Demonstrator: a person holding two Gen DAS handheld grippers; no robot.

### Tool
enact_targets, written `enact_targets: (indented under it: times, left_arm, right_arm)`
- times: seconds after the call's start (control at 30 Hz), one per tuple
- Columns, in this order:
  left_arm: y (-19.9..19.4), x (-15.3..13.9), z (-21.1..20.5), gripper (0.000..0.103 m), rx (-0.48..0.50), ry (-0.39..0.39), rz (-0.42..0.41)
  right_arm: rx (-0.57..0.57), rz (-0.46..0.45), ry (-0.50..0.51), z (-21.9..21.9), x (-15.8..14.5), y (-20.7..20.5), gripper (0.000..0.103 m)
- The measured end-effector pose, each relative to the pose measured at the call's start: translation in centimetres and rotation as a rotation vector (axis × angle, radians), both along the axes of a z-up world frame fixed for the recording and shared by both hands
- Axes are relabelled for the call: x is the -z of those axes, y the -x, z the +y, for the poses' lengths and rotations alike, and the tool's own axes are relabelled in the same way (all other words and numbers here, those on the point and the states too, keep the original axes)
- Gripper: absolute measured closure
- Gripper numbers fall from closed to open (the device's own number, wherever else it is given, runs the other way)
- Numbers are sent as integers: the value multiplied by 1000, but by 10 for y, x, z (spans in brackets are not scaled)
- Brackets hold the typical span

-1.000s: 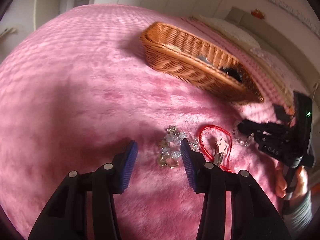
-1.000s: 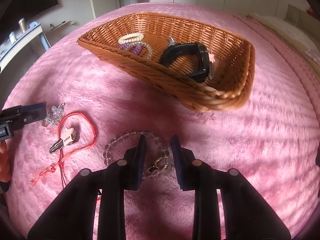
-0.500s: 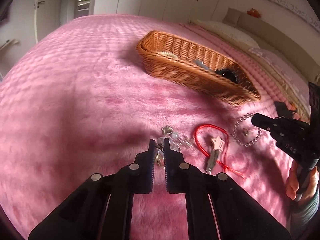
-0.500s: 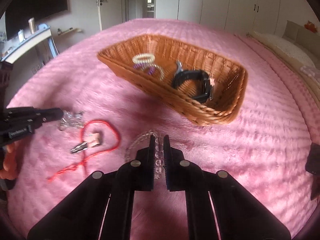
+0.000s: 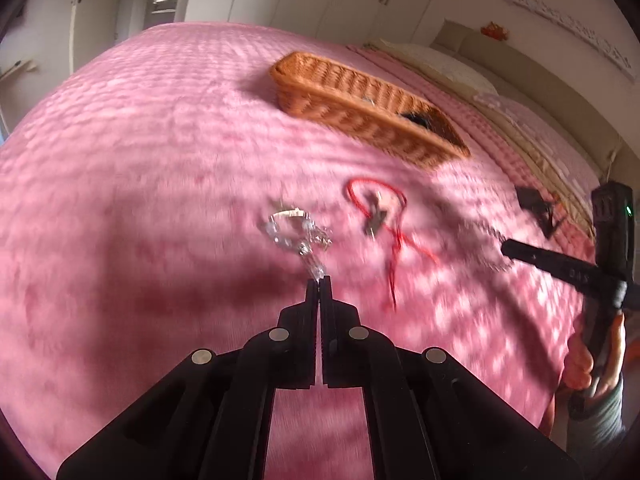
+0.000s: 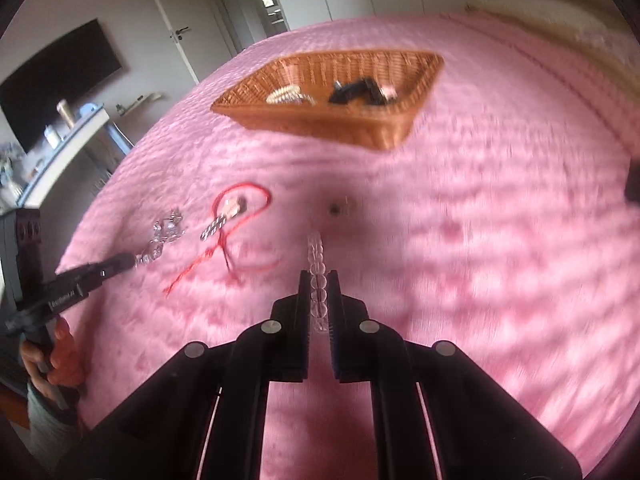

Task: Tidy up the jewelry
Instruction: 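Grasp the clear bead bracelet with the right tool while the left tool grasps the silver chain charm, then carry the bracelet and charm over the basket and open both tools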

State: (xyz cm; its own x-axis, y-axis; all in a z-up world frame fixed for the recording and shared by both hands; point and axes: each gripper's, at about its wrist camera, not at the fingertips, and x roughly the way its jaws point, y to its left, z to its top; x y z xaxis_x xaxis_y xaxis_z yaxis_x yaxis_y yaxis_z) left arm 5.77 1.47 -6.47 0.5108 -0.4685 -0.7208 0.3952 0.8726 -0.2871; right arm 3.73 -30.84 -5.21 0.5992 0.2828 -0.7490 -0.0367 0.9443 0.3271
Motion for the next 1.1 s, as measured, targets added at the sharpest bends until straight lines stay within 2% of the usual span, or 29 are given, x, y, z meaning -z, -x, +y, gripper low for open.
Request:
enact_targets:
  times: [0.2,0.3,0.37,0.43,0.5,0.53,0.67,0.8,0.83,0.87,0.9,0.93,0.97,1.0,1.07,1.1]
  left_arm:
    - [19,7,7,102,16,-28,25]
    - [19,4,12,80,-7,-35,6]
    - [19,1,13,73,-25,-39,-11]
    - [13,-2,12,62,-46,-48,-21]
    - [7,-3,7,58,-56,-68,-40]
    - [4,-3,4,56,-55,-72,-40]
    - [-8,7,-10,55,-49,-113,-20]
    - [-10,8,-20,55,-44,-163,-40]
    - [-10,9,-22,55,-43,-175,-45]
    - [-10,9,-23,55,-41,-185,-48]
    - [-9,10,-26,62,-39,-204,-57]
    - [-8,10,-27,74,-40,-217,-63]
    - [-7,10,-28,76,-40,-223,-67]
    - [-6,9,-28,88,-37,-224,-73]
    - [-2,8,-28,95,-31,-218,-86]
    - [-1,6,-27,95,-26,-207,-92]
  right_arm:
    - [68,34,24,-13,17,11,97]
    - [73,32,49,-14,20,14,96]
    - [60,31,38,-16,22,15,93]
    - [56,15,37,-18,21,19,83]
    - [61,0,55,-20,19,21,61]
    - [61,-10,67,-20,17,21,61]
    - [49,1,105,-16,19,10,61]
    - [53,21,180,-8,26,-6,63]
    - [45,16,217,-2,26,-8,68]
    - [30,11,250,5,25,-9,78]
    - [16,6,270,11,25,-10,86]
    - [8,1,281,14,25,-9,90]
    - [-2,-6,297,19,25,-7,96]
    - [-7,-10,305,21,24,-6,97]
    - [-19,-22,288,23,21,-1,97]
    - [-24,-30,264,23,18,2,97]
